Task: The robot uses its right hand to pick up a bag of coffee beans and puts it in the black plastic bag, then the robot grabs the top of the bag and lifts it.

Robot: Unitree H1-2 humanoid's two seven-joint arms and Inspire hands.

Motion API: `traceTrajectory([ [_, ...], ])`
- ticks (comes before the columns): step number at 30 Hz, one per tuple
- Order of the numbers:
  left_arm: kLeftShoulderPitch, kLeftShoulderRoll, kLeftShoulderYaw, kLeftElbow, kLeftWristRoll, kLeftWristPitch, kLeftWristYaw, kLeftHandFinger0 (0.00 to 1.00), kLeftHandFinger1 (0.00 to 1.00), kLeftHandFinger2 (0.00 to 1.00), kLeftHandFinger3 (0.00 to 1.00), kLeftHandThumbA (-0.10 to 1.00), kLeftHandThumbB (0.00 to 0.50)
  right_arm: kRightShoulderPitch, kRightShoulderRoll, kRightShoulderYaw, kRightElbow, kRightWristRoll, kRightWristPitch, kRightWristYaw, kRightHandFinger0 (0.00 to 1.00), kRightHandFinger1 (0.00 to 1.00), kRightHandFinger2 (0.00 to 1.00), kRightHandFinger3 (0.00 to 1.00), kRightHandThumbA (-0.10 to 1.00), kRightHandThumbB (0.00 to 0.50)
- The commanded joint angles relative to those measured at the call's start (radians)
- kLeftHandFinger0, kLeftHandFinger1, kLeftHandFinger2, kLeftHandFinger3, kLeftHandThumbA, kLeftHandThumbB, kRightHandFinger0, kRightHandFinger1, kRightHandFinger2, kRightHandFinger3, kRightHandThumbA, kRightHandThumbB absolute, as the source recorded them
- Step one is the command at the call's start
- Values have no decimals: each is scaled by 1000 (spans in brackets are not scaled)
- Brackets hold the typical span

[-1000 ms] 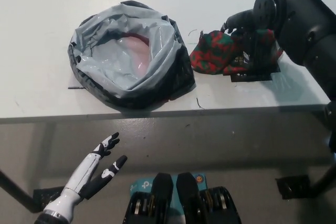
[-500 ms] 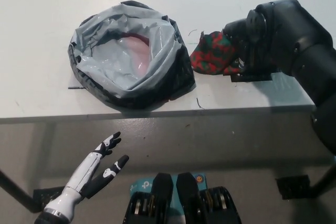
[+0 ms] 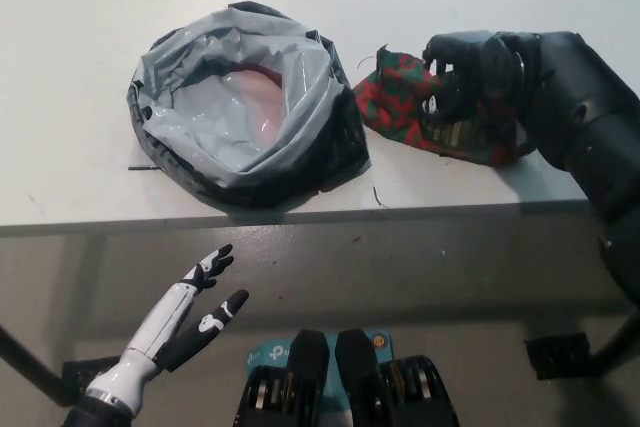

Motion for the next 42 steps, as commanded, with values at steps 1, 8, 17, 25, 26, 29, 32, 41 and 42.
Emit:
traceTrajectory([
  [1,-18,18,1,-8,11,-42,-9,1000,1000,1000,1000,876,154,-41,-32,-32,2,25,-62,-75,344,429,459,391,320,250],
  [8,-21,16,3,-15,12,-30,-11,1000,1000,1000,1000,856,145,-56,-57,-71,13,39,-89,-102,204,530,678,227,346,234],
  [17,-27,20,5,-13,24,-30,-12,1000,1000,1000,1000,858,137,-72,-84,-266,44,187,-57,-83,157,522,746,560,297,248],
  [25,-22,18,13,-8,17,-44,-9,1000,1000,1000,1000,877,133,-77,-86,-673,79,507,83,-50,219,617,835,591,96,241],
  [26,-22,19,12,-9,21,-43,-8,1000,1000,1000,1000,876,129,-73,-85,-725,81,552,96,-55,208,607,837,692,84,253],
  [29,-20,19,12,-14,29,-30,-5,1000,1000,1000,1000,889,147,-58,-80,-884,83,674,132,-53,164,542,826,725,47,246],
  [32,-15,20,13,-26,31,-19,-7,1000,1000,1000,1000,896,139,-41,-70,-1003,94,752,160,-34,85,428,737,290,109,209],
  [41,-14,17,16,-26,28,-19,-4,1000,1000,1000,1000,895,141,-6,-25,-1107,88,730,152,-88,61,370,727,717,286,247],
  [42,-15,17,16,-27,30,-18,-3,1000,1000,1000,1000,896,141,-7,-21,-1065,77,675,117,-106,156,477,807,714,325,257],
])
